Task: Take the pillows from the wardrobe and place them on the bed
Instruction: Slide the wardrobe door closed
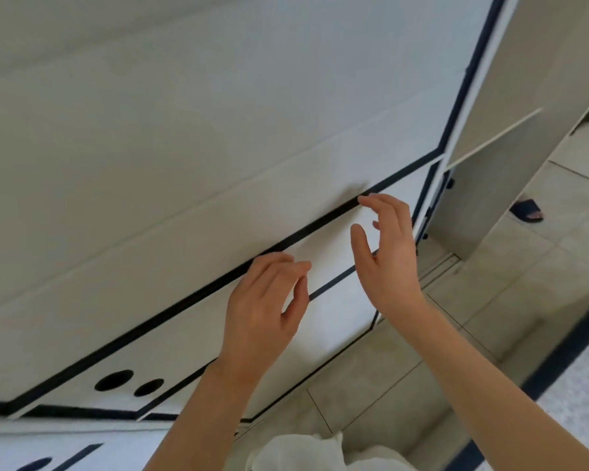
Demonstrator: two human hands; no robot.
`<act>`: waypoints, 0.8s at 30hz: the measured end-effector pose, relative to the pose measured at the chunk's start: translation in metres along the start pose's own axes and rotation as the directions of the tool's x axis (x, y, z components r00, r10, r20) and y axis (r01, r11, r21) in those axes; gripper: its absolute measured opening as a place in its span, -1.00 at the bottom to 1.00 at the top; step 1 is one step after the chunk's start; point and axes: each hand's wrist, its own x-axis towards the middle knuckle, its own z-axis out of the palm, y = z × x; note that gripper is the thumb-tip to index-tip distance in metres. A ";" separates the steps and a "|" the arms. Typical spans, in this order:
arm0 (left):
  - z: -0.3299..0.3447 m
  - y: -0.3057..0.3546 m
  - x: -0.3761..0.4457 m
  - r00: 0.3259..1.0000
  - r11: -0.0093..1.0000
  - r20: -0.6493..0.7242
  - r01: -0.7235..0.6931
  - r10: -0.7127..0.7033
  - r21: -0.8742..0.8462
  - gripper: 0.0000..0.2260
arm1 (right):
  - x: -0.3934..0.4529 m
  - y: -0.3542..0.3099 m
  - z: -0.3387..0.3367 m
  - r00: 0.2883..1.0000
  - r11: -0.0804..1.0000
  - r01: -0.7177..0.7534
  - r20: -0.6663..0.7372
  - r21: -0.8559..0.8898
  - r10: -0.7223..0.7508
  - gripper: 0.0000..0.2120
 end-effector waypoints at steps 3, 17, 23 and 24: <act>-0.011 -0.001 0.013 0.990 0.985 -0.108 -0.077 0.094 0.151 -0.84 | 0.006 -0.004 0.005 0.999 0.999 0.040 0.010 -0.010 -0.040 -0.55; 0.029 -0.032 0.018 0.992 0.547 0.097 -0.127 0.085 0.828 -0.41 | 0.054 0.003 0.035 0.990 0.988 -0.139 0.003 0.062 0.139 -0.17; 0.059 -0.025 0.037 0.991 0.543 0.085 -0.129 0.105 0.830 -0.42 | 0.075 0.030 0.028 0.991 0.993 -0.117 -0.055 0.028 0.118 -0.18; 0.065 -0.023 0.041 0.990 0.544 0.092 -0.136 0.108 0.828 -0.41 | 0.079 0.035 0.024 0.991 0.993 -0.119 -0.063 0.024 0.120 -0.19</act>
